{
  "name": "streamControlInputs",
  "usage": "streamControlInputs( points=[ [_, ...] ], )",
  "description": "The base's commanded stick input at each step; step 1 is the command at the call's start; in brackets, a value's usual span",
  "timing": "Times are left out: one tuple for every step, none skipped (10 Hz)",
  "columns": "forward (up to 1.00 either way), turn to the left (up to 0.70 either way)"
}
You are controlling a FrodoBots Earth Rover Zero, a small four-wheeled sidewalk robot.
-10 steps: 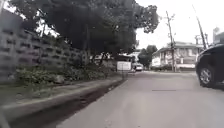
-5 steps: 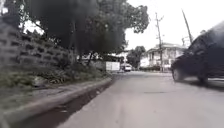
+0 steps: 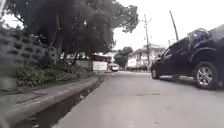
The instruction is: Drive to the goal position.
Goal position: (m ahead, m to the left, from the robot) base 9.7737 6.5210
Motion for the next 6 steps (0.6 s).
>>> streamControlInputs(
  points=[
    [0.70,0.00],
    [0.70,0.00],
    [0.70,0.00],
    [0.70,0.00],
    [0.70,0.00],
    [0.70,0.00]
  ],
)
